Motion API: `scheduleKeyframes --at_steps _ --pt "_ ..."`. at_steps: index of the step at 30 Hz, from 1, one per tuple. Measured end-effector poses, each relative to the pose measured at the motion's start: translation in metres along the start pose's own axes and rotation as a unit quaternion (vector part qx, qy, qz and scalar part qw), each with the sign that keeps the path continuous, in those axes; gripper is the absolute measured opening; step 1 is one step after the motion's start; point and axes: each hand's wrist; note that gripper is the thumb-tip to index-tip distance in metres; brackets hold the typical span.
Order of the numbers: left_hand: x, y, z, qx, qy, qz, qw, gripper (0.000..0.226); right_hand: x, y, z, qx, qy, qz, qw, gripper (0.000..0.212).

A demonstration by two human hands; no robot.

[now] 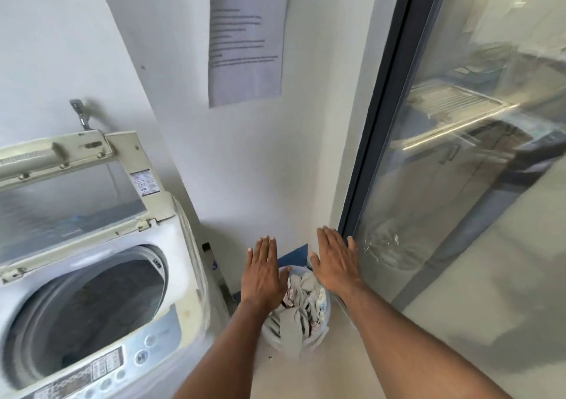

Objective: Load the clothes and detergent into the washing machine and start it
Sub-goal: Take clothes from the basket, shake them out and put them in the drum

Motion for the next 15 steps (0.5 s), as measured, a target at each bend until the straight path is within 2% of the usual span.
scheduleKeyframes --at_steps 9,15 --pt "0.055 -0.017 -0.004 -0.077 0.018 0.045 0.996 0.076 0.059 -0.033 -0.031 -0.041 -0.01 0.043 0.998 0.067" --pt "0.133 -0.049 0.028 -0.119 0.059 0.042 0.99 0.074 0.143 -0.058 -0.037 -0.046 -0.011 0.069 0.996 0.065"
Point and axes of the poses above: each hand's wrist, its own y-axis away from the middle knuckle, its own x-axis out of the palm, z = x × y, and after that the axes turned 12 degrees about y, right-handed
